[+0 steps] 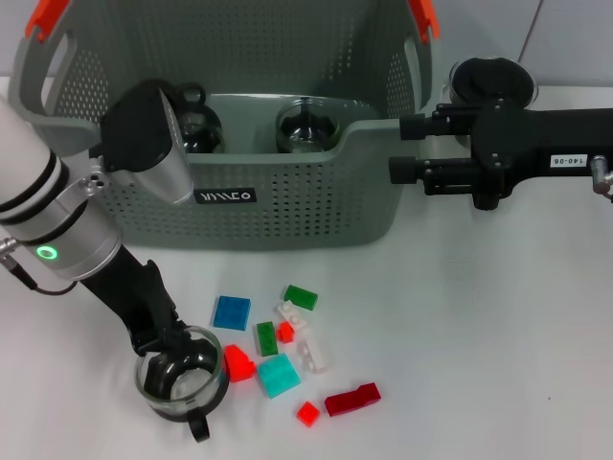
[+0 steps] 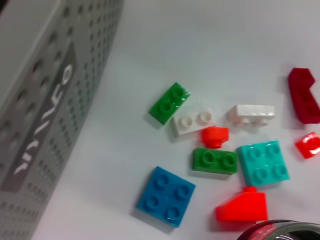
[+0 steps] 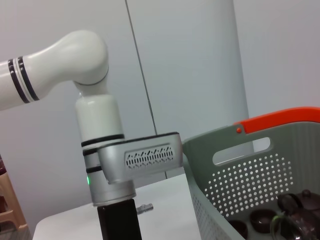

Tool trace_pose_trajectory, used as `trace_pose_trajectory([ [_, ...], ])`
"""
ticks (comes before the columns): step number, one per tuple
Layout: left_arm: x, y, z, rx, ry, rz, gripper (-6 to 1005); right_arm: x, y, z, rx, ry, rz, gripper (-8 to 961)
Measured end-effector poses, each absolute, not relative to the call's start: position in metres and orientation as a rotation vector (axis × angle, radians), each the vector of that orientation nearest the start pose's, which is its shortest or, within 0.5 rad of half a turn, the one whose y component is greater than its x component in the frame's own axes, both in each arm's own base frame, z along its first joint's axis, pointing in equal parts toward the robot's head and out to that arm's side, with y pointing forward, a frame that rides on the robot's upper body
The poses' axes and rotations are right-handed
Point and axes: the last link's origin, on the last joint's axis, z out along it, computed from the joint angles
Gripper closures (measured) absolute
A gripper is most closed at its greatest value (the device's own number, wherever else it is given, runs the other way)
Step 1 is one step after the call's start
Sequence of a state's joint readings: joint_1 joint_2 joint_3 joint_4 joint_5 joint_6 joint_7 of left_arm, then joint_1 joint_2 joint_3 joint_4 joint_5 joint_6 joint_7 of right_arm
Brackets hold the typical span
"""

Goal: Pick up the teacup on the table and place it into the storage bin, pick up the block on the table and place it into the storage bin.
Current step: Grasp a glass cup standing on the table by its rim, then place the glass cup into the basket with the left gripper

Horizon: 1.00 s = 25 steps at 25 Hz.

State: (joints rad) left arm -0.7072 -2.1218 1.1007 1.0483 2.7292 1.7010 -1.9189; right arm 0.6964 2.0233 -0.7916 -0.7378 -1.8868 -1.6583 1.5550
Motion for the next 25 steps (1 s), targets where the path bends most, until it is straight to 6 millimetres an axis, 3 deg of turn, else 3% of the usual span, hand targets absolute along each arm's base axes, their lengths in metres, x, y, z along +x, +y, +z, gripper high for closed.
trace_pose_trajectory([
  [4, -0.211, 0.343, 0.002, -3.015, -0.551, 0.659, 938, 0.182, 0.370, 0.028, -2.879, 0.438, 0.808, 255],
  [15, -0.153, 0.356, 0.062, -3.114, -0.461, 0.193, 941, 0.183, 0.368, 0.031, -2.875, 0.433, 0.827, 254],
  [20, -0.129, 0.367, 0.086, -3.074, -0.392, 0.029, 941, 0.184, 0.367, 0.035, -2.869, 0.433, 0.852, 254],
  [25, -0.109, 0.391, 0.106, -2.962, -0.367, -0.073, 942, 0.185, 0.365, 0.040, -2.877, 0.433, 0.860, 254],
])
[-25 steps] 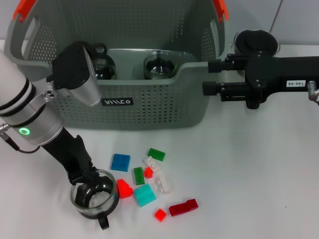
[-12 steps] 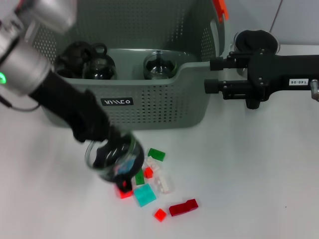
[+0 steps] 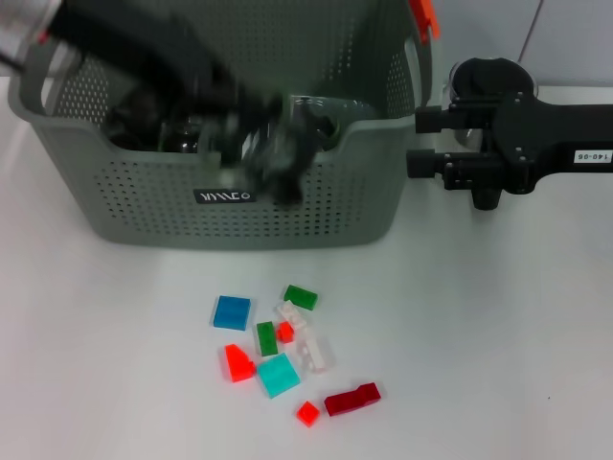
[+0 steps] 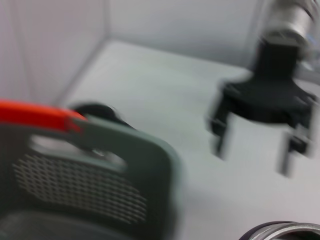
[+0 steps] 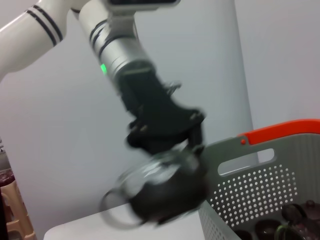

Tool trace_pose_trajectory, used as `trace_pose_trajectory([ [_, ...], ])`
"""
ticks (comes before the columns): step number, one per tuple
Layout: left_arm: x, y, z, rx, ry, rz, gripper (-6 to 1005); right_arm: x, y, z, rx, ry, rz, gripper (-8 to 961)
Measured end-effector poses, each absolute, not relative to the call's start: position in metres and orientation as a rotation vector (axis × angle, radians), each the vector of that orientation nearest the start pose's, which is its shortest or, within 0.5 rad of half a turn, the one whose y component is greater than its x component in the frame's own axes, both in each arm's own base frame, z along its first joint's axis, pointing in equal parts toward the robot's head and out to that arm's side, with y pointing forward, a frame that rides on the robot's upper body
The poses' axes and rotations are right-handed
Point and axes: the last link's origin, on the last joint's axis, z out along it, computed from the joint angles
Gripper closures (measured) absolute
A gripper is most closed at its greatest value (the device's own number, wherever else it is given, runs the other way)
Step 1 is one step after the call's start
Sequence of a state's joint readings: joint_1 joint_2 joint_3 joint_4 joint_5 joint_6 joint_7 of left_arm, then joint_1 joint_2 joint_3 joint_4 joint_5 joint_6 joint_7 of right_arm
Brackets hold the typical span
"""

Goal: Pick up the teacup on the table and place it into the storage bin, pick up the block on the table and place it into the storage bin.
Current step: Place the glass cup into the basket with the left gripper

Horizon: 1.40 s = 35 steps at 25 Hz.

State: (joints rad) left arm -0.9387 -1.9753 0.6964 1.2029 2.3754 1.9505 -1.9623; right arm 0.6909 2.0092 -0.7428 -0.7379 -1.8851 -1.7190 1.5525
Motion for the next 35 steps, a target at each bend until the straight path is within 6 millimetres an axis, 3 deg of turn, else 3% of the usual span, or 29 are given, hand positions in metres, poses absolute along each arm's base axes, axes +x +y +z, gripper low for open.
trace_pose_trajectory([
  [4, -0.102, 0.418, 0.114, -2.846, -0.434, -0.134, 943, 0.188, 0.363, 0.045, -2.892, 0.436, 0.858, 254],
  [7, -0.108, 0.448, 0.112, -2.709, -0.578, -0.191, 943, 0.190, 0.360, 0.049, -2.912, 0.442, 0.855, 254],
  [17, -0.138, 0.490, 0.088, -2.426, -0.828, -0.216, 949, 0.196, 0.353, 0.055, -2.942, 0.452, 0.852, 255],
  [24, -0.153, 0.496, 0.052, -2.314, -0.854, -0.017, 949, 0.195, 0.350, 0.054, -2.964, 0.448, 0.855, 255],
  [35, -0.151, 0.500, 0.038, -2.252, -0.800, 0.082, 948, 0.198, 0.345, 0.050, -2.974, 0.473, 0.870, 255],
])
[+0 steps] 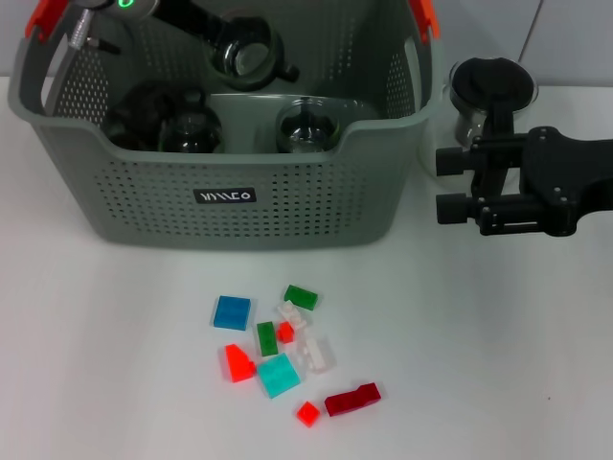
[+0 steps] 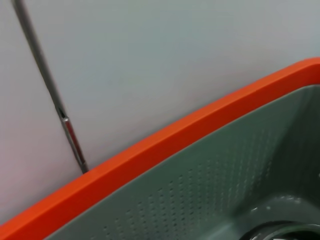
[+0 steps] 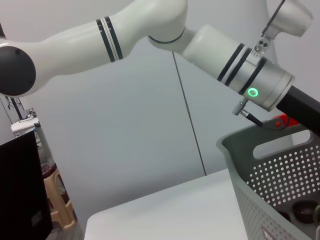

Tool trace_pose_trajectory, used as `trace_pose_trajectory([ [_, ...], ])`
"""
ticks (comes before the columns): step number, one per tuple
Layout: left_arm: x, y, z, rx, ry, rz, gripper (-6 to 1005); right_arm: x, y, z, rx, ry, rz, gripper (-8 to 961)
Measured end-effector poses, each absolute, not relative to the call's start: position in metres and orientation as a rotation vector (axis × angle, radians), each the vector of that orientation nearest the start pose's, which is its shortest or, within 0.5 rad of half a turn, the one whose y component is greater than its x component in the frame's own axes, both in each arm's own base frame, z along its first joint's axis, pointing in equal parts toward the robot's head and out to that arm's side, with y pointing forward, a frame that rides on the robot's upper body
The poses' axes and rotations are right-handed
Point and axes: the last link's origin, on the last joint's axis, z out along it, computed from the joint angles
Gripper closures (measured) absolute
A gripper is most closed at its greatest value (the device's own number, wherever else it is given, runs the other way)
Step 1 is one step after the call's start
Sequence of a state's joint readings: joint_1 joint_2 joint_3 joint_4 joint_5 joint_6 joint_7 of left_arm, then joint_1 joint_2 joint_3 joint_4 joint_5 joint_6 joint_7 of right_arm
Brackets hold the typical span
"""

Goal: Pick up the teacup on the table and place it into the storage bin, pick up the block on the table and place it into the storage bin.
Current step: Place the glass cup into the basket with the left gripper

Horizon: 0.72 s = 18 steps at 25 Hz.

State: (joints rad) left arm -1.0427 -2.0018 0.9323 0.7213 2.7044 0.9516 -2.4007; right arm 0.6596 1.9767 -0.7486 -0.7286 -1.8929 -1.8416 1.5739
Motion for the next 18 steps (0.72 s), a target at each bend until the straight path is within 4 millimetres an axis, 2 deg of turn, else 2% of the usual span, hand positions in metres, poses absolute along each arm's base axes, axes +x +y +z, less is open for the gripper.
trace_pose_trajectory([
  [18, -0.160, 0.500, 0.015, -2.214, -0.754, 0.131, 947, 0.197, 0.344, 0.047, -2.986, 0.467, 0.864, 255],
])
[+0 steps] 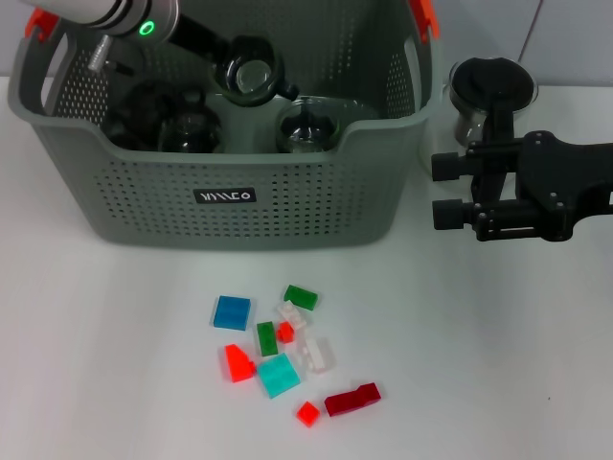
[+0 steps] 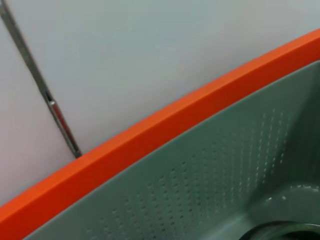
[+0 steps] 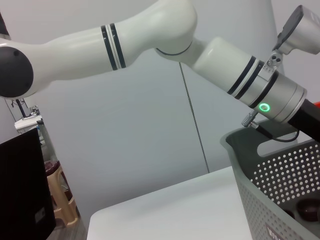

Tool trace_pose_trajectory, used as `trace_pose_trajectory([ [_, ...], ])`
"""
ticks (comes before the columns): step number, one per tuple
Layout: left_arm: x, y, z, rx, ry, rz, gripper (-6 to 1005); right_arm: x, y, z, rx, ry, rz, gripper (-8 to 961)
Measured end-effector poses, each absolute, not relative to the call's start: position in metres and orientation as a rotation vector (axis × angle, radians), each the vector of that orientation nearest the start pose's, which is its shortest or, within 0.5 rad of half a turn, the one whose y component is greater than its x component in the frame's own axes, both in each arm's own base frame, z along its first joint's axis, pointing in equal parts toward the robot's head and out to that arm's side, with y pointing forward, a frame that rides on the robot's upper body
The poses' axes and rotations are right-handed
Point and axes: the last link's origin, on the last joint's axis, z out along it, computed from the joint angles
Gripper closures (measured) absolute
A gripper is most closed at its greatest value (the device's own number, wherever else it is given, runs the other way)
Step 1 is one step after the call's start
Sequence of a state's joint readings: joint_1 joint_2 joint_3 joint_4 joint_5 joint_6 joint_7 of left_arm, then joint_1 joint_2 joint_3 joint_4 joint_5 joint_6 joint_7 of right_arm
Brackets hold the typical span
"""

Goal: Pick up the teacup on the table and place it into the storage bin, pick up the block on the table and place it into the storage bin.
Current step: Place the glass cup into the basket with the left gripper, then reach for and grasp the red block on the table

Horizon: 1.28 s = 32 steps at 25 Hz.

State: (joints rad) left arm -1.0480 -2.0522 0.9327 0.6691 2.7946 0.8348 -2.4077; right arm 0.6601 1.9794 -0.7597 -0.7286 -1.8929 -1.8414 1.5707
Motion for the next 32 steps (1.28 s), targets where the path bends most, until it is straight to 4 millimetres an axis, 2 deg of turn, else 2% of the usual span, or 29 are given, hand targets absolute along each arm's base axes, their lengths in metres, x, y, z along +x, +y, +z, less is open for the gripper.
trace_pose_trajectory([
  [14, -0.158, 0.500, 0.011, -2.208, -0.739, 0.122, 946, 0.197, 0.345, 0.048, -2.980, 0.471, 0.860, 252],
  [19, -0.158, 0.500, 0.012, -2.205, -0.739, 0.118, 900, 0.197, 0.346, 0.048, -2.978, 0.468, 0.860, 254],
  [25, -0.155, 0.500, 0.020, -2.195, -0.747, 0.083, 721, 0.198, 0.346, 0.049, -2.974, 0.459, 0.866, 254],
  [29, -0.149, 0.495, 0.033, -2.201, -0.760, 0.027, 531, 0.198, 0.346, 0.051, -2.970, 0.453, 0.867, 253],
  [30, -0.144, 0.488, 0.043, -2.224, -0.772, -0.033, 484, 0.198, 0.346, 0.052, -2.969, 0.451, 0.866, 253],
  [32, -0.141, 0.483, 0.049, -2.240, -0.774, -0.079, 345, 0.198, 0.346, 0.053, -2.969, 0.446, 0.862, 253],
])
